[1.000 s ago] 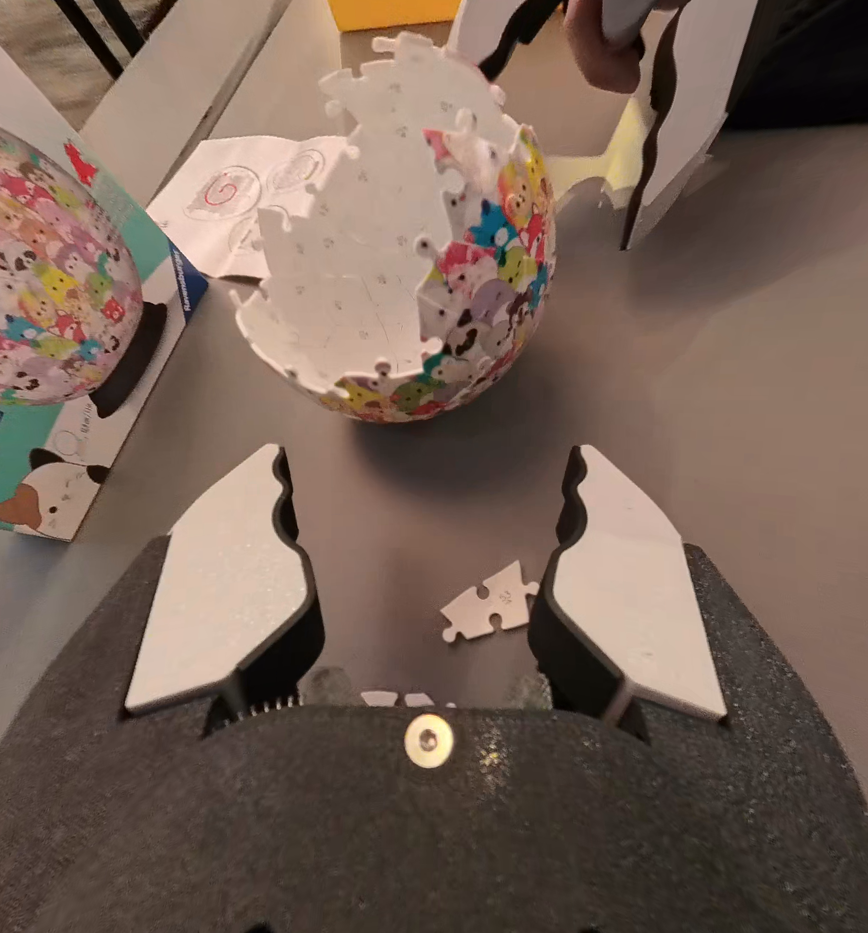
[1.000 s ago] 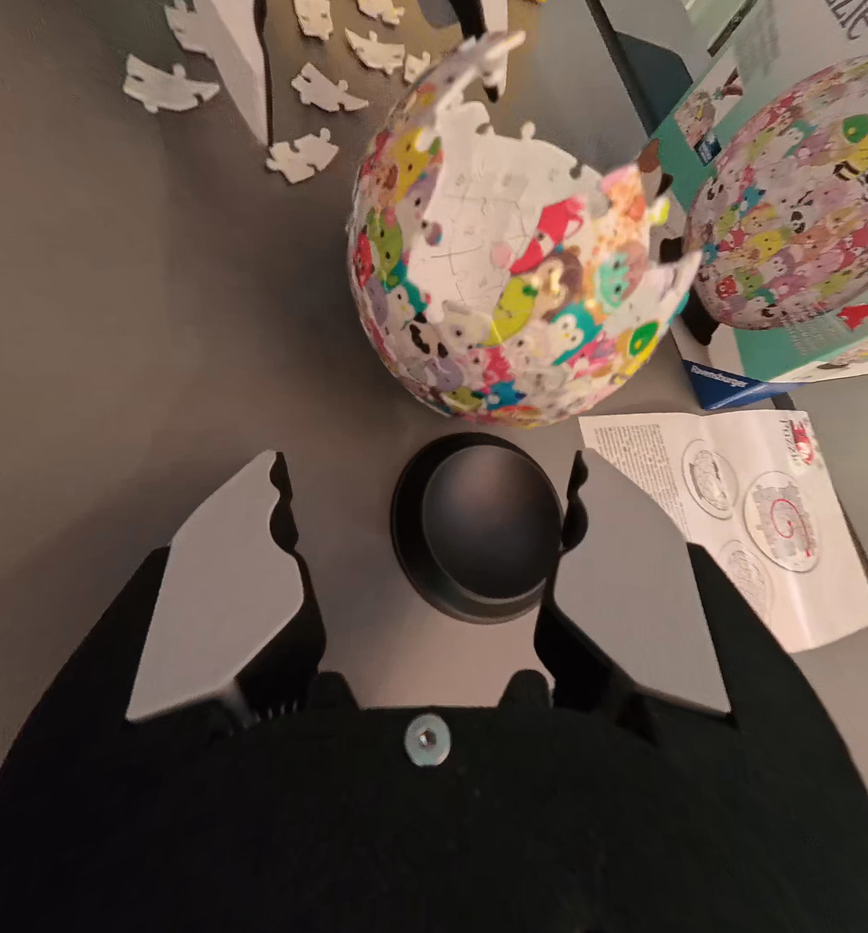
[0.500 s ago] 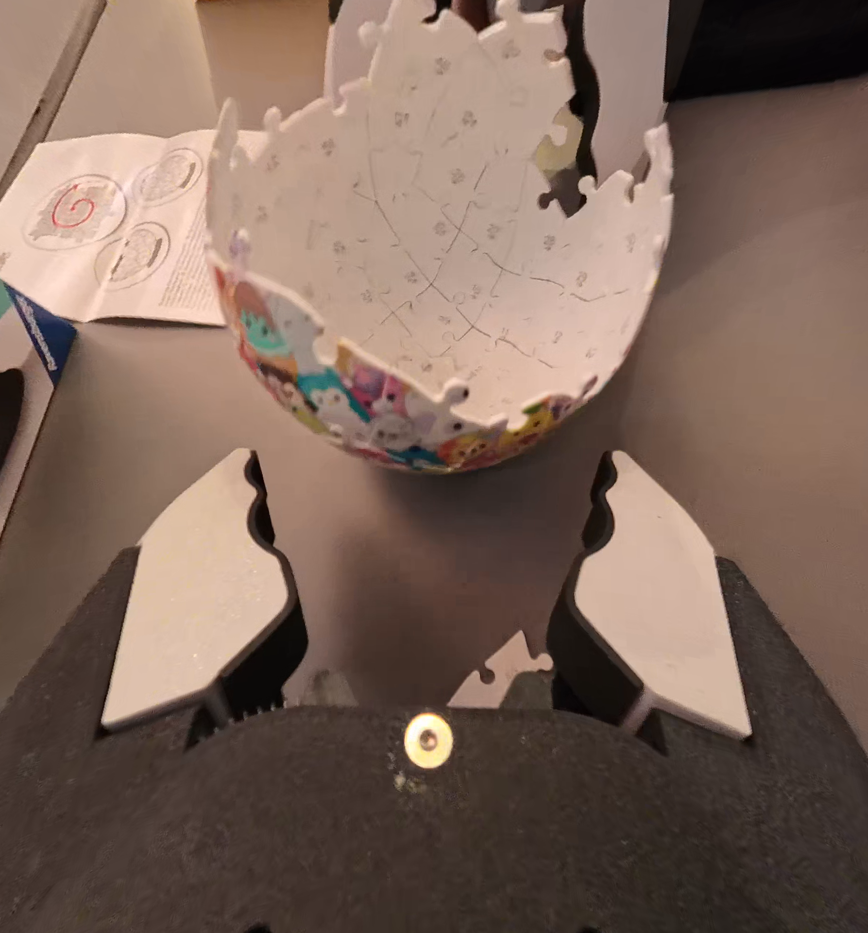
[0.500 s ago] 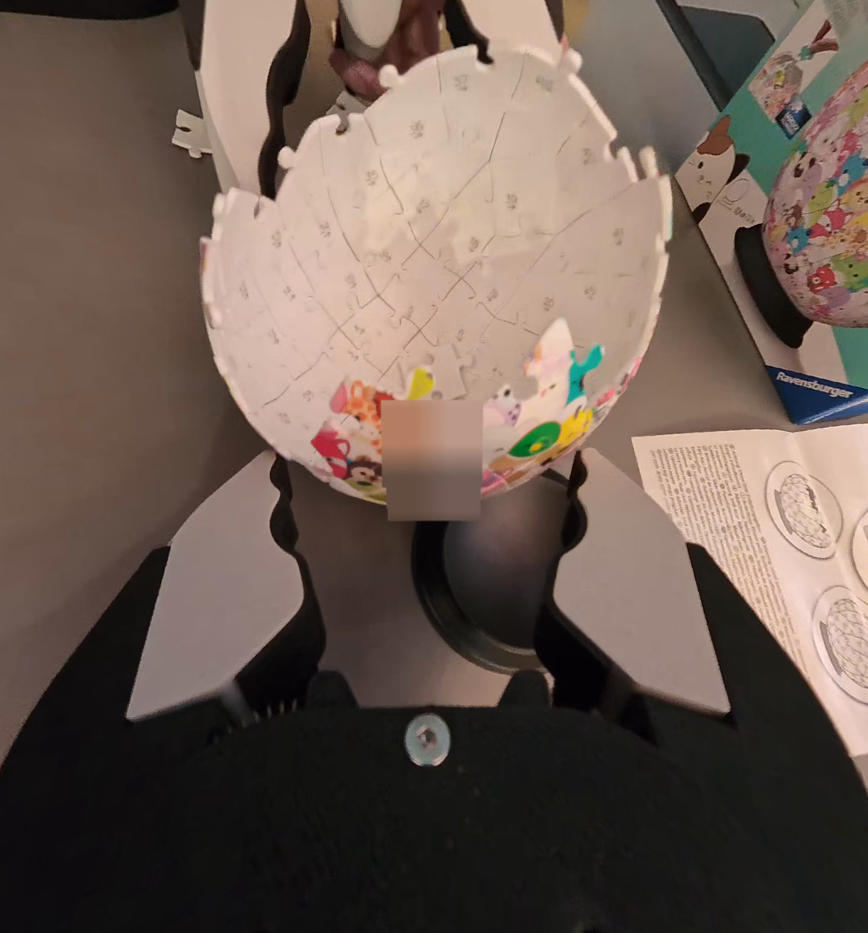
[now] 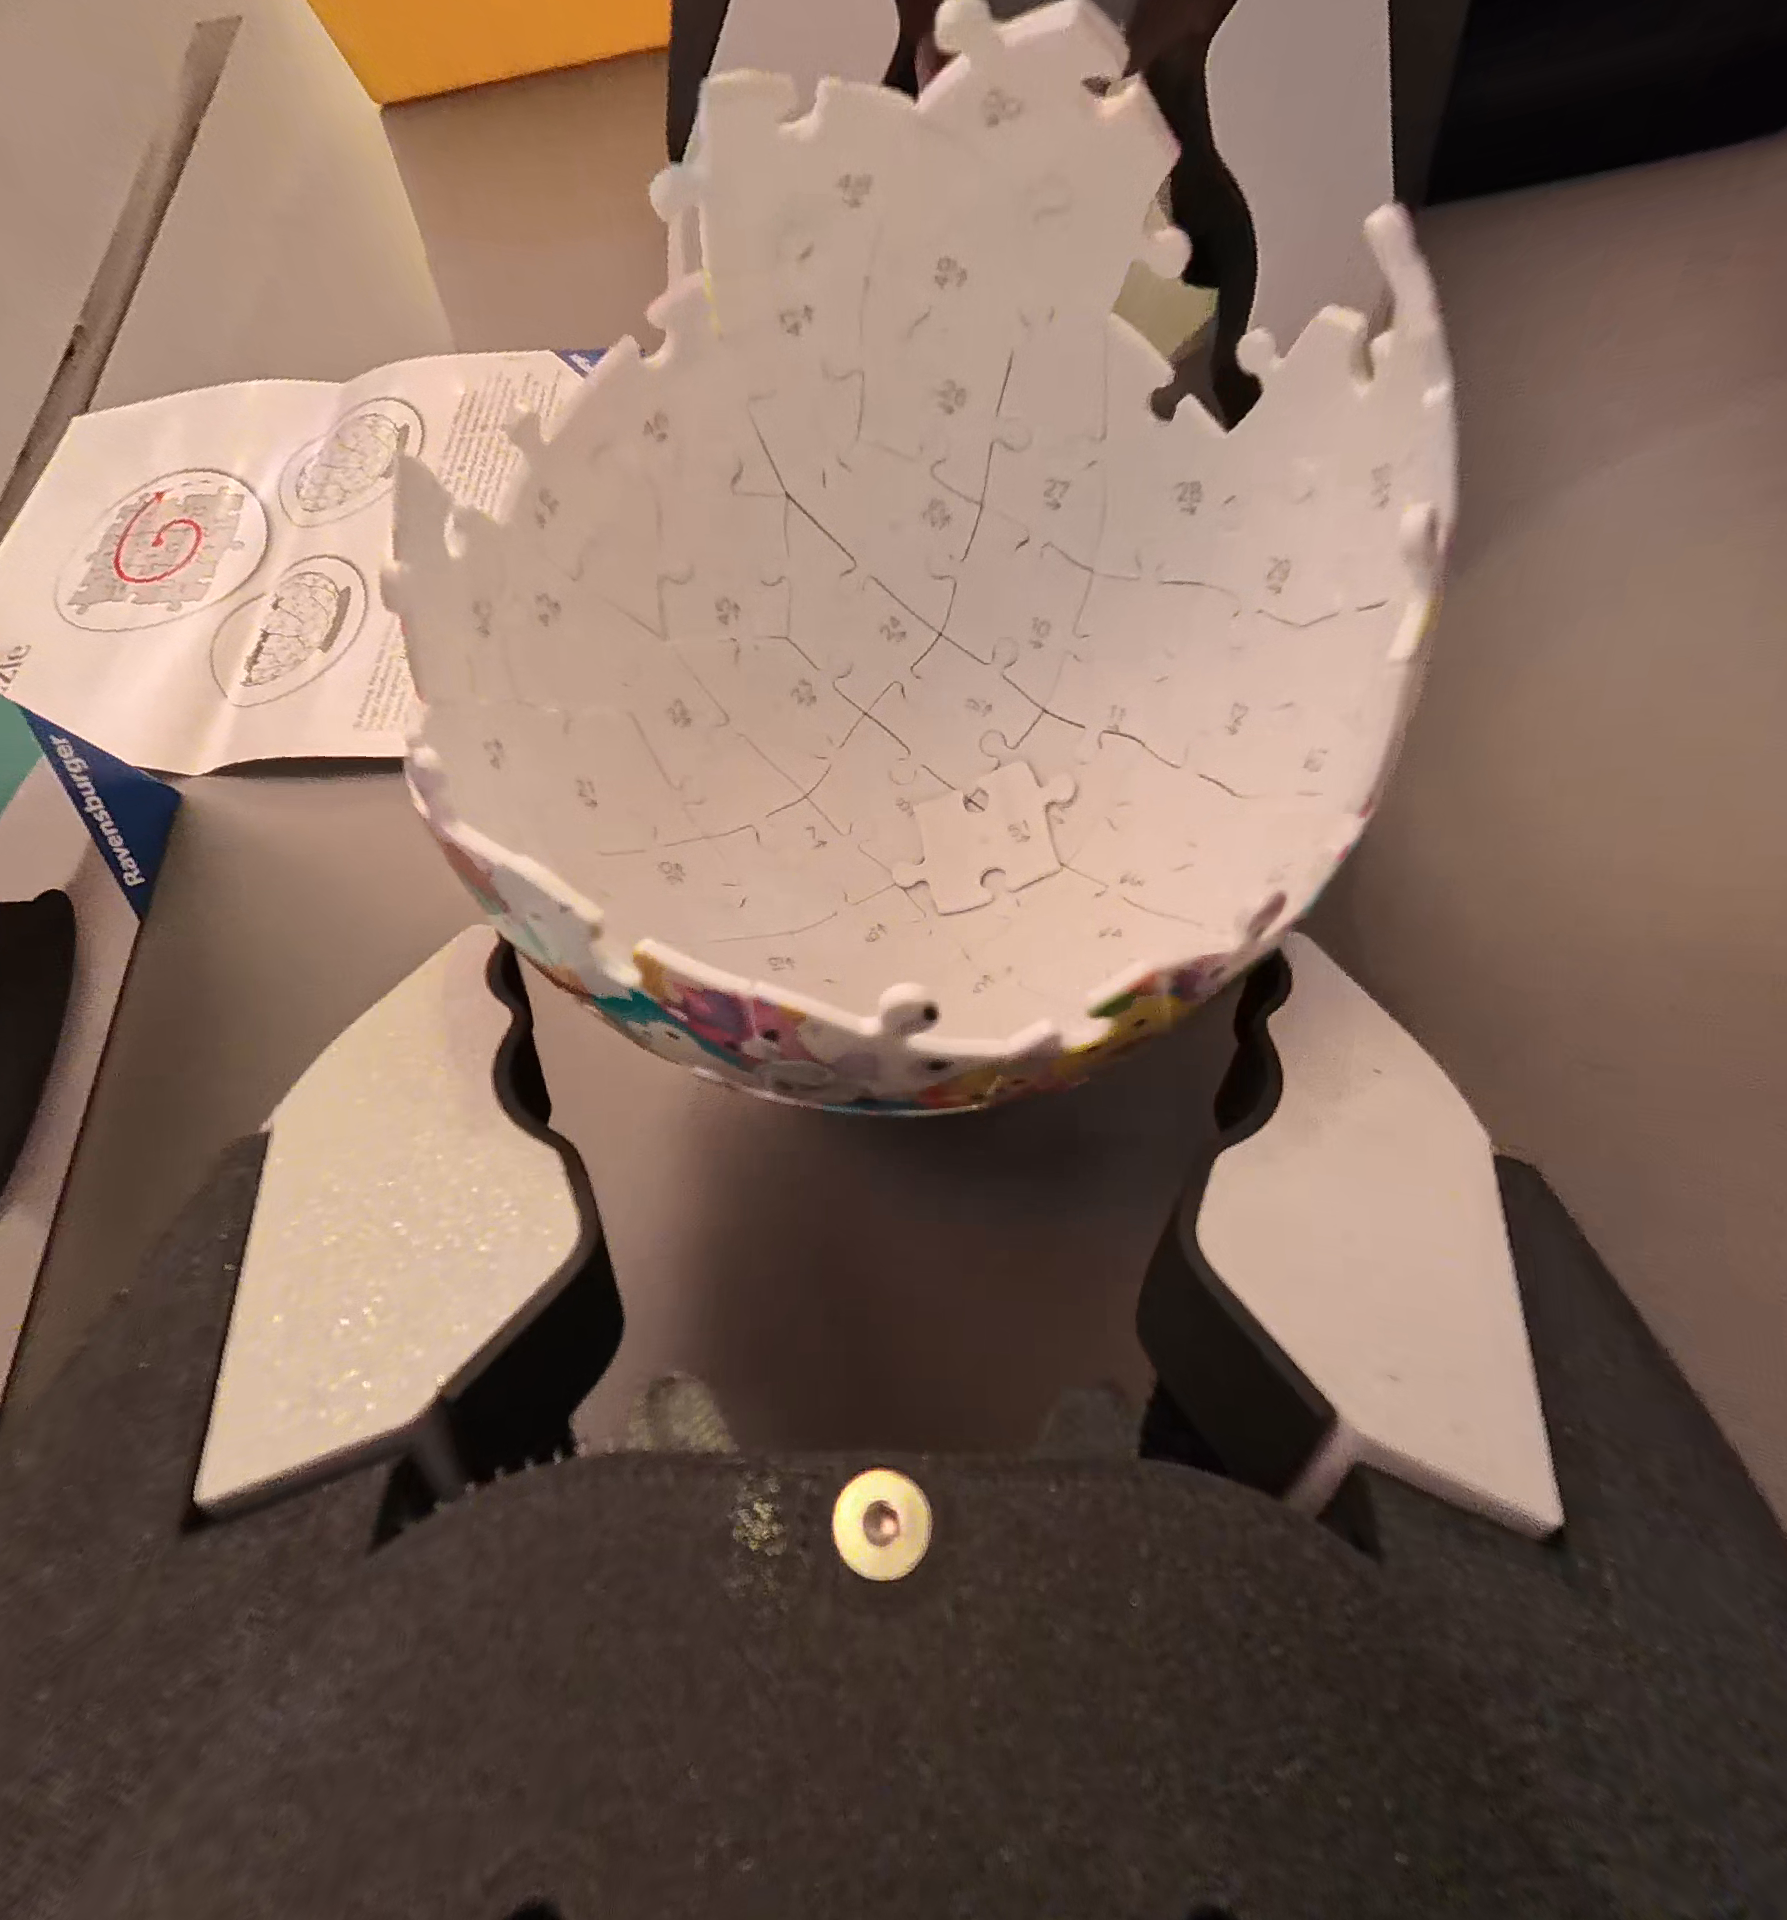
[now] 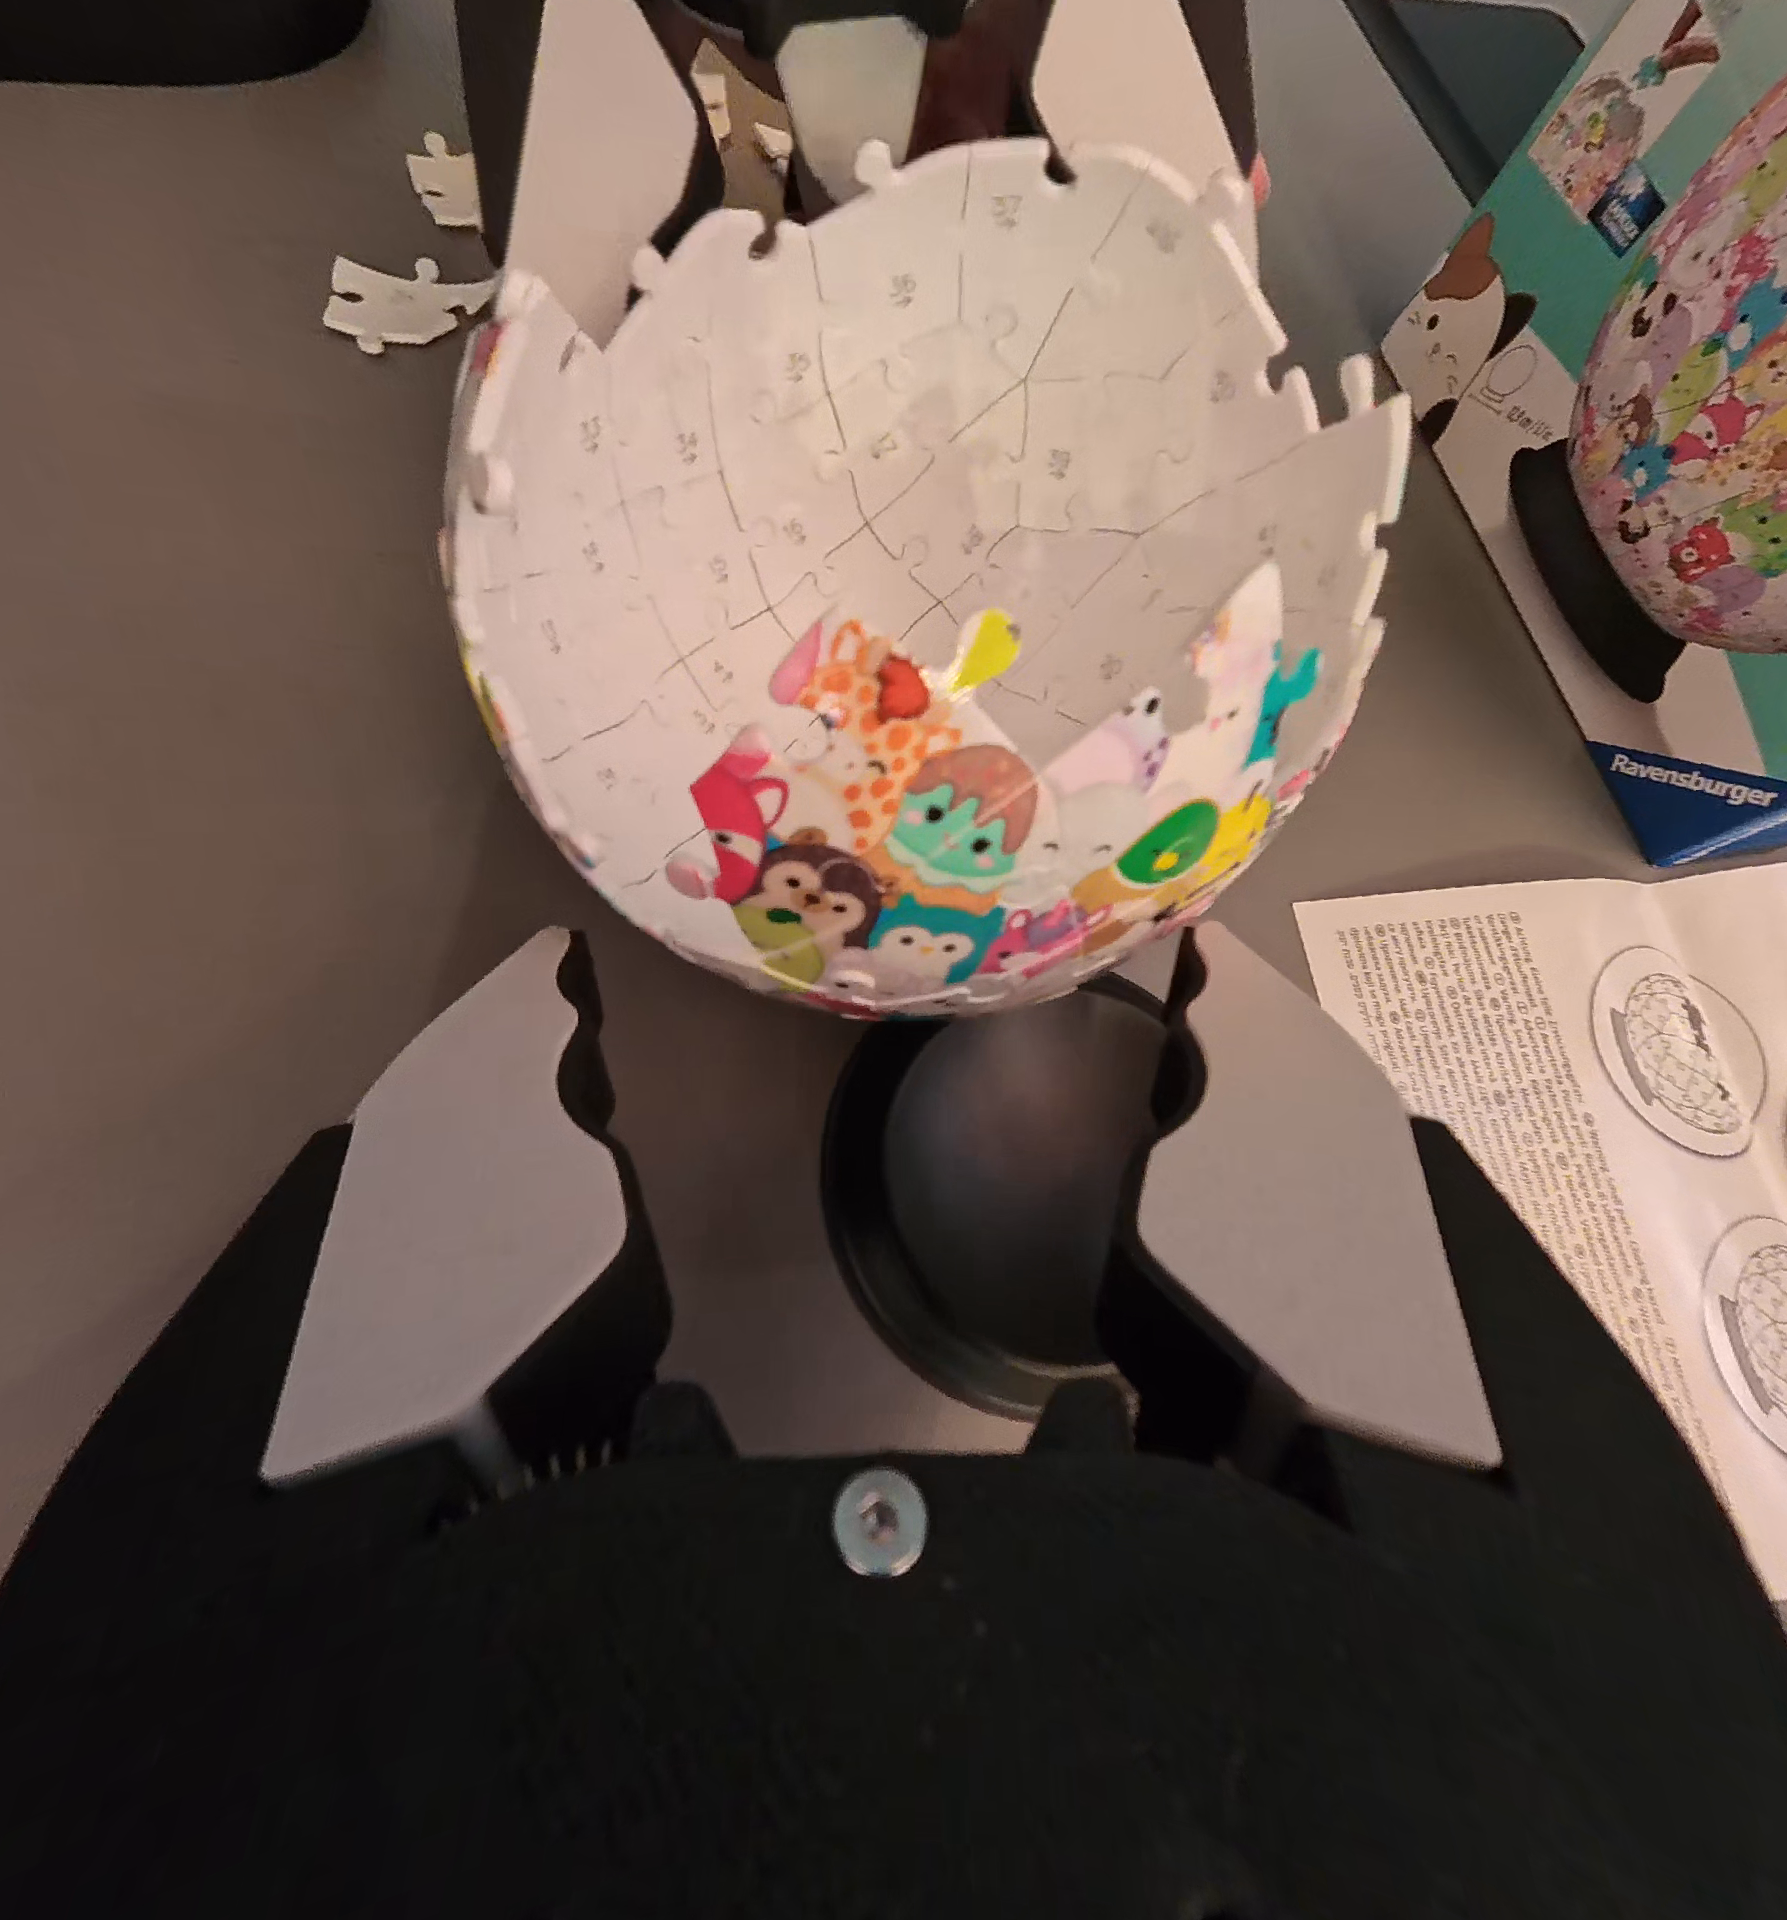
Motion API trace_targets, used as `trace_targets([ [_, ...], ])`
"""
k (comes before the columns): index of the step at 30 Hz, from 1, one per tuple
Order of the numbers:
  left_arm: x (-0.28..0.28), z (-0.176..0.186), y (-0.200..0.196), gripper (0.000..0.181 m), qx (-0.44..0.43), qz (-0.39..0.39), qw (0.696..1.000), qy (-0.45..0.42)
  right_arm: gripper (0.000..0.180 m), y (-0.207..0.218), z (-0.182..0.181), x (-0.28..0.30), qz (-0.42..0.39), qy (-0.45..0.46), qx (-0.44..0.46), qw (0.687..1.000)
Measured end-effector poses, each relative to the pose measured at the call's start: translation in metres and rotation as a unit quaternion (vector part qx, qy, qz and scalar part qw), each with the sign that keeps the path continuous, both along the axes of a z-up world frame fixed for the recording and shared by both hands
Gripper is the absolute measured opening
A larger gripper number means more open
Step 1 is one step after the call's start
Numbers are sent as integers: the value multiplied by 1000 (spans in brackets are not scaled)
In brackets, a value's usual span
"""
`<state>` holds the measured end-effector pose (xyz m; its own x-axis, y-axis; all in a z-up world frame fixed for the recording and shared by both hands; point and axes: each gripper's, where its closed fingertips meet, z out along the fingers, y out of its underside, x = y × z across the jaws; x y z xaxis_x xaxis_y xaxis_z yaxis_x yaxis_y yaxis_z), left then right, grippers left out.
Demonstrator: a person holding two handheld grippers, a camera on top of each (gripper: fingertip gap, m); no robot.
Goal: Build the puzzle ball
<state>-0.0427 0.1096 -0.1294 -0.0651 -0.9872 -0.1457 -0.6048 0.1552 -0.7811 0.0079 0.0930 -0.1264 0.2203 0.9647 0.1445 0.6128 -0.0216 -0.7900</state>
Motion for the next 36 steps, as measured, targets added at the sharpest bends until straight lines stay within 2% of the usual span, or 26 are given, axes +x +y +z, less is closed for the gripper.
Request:
trace_targets([
  [8, 10, -9, -5, 140, 15, -32, 999, 5, 105, -2, -6, 1, 5, -8, -2, 1000],
  [13, 17, 1, -5, 127, 31, -40, 998, -34, 105, -1, -11, 5, 3, -18, 4, 1000],
  [28, 20, 14, -24, 125, 206, -73, 976, -19, 104, -17, -13, 8, 17, -46, 83, 995],
  [36, 14, 11, -31, 126, 184, -75, 980, 1, 98, -24, -13, 7, 31, -54, 103, 993],
])
